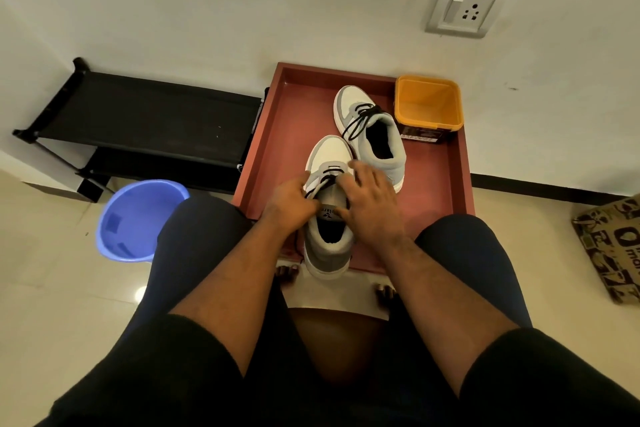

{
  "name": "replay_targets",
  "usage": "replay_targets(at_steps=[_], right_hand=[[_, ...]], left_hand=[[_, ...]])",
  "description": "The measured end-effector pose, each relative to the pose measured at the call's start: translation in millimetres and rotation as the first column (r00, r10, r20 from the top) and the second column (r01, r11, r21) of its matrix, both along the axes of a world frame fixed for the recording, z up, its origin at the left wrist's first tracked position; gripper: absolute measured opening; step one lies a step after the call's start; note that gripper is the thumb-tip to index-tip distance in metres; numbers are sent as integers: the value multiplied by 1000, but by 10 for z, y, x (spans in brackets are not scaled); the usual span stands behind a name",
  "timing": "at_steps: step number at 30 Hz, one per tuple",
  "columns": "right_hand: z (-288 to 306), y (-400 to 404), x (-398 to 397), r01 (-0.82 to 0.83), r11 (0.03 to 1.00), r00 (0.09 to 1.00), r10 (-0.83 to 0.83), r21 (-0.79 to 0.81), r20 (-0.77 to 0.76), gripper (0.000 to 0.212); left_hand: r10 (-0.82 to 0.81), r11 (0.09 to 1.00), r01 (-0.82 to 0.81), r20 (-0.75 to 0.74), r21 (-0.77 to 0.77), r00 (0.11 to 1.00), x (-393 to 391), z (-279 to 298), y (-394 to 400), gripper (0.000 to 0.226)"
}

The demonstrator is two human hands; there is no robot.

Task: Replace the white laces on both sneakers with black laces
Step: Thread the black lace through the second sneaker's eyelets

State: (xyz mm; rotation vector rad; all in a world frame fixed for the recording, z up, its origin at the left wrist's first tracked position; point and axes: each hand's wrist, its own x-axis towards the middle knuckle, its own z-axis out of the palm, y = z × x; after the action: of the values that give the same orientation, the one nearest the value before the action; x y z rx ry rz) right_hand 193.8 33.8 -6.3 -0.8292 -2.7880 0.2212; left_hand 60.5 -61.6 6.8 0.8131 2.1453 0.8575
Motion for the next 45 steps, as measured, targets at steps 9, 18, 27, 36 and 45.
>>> replay_targets(at_steps=[9,18,27,36,45], right_hand=[[-82,-91,-119,-70,988,944,21,136,330,12],[17,-84,-54,19,997,995,-12,74,-95,11],[39,-33,-40,-173,943,951,84,-285,-297,16],[-46,74,49,-95,812,967,-63,-577,-247,49],[5,1,37,-64,829,949,-121,-556,-290,5]], left_hand=[[116,992,-120,92,33,989,52,68,-86,54],[48,998,-46,-35,36,998,97,52,-122,68],[-129,988,155,-598,-8,791,245,-80,8,33],[-80,989,138,-572,59,816,219,114,37,18],[-313,946,304,-569,-115,760,230,-69,127,47]])
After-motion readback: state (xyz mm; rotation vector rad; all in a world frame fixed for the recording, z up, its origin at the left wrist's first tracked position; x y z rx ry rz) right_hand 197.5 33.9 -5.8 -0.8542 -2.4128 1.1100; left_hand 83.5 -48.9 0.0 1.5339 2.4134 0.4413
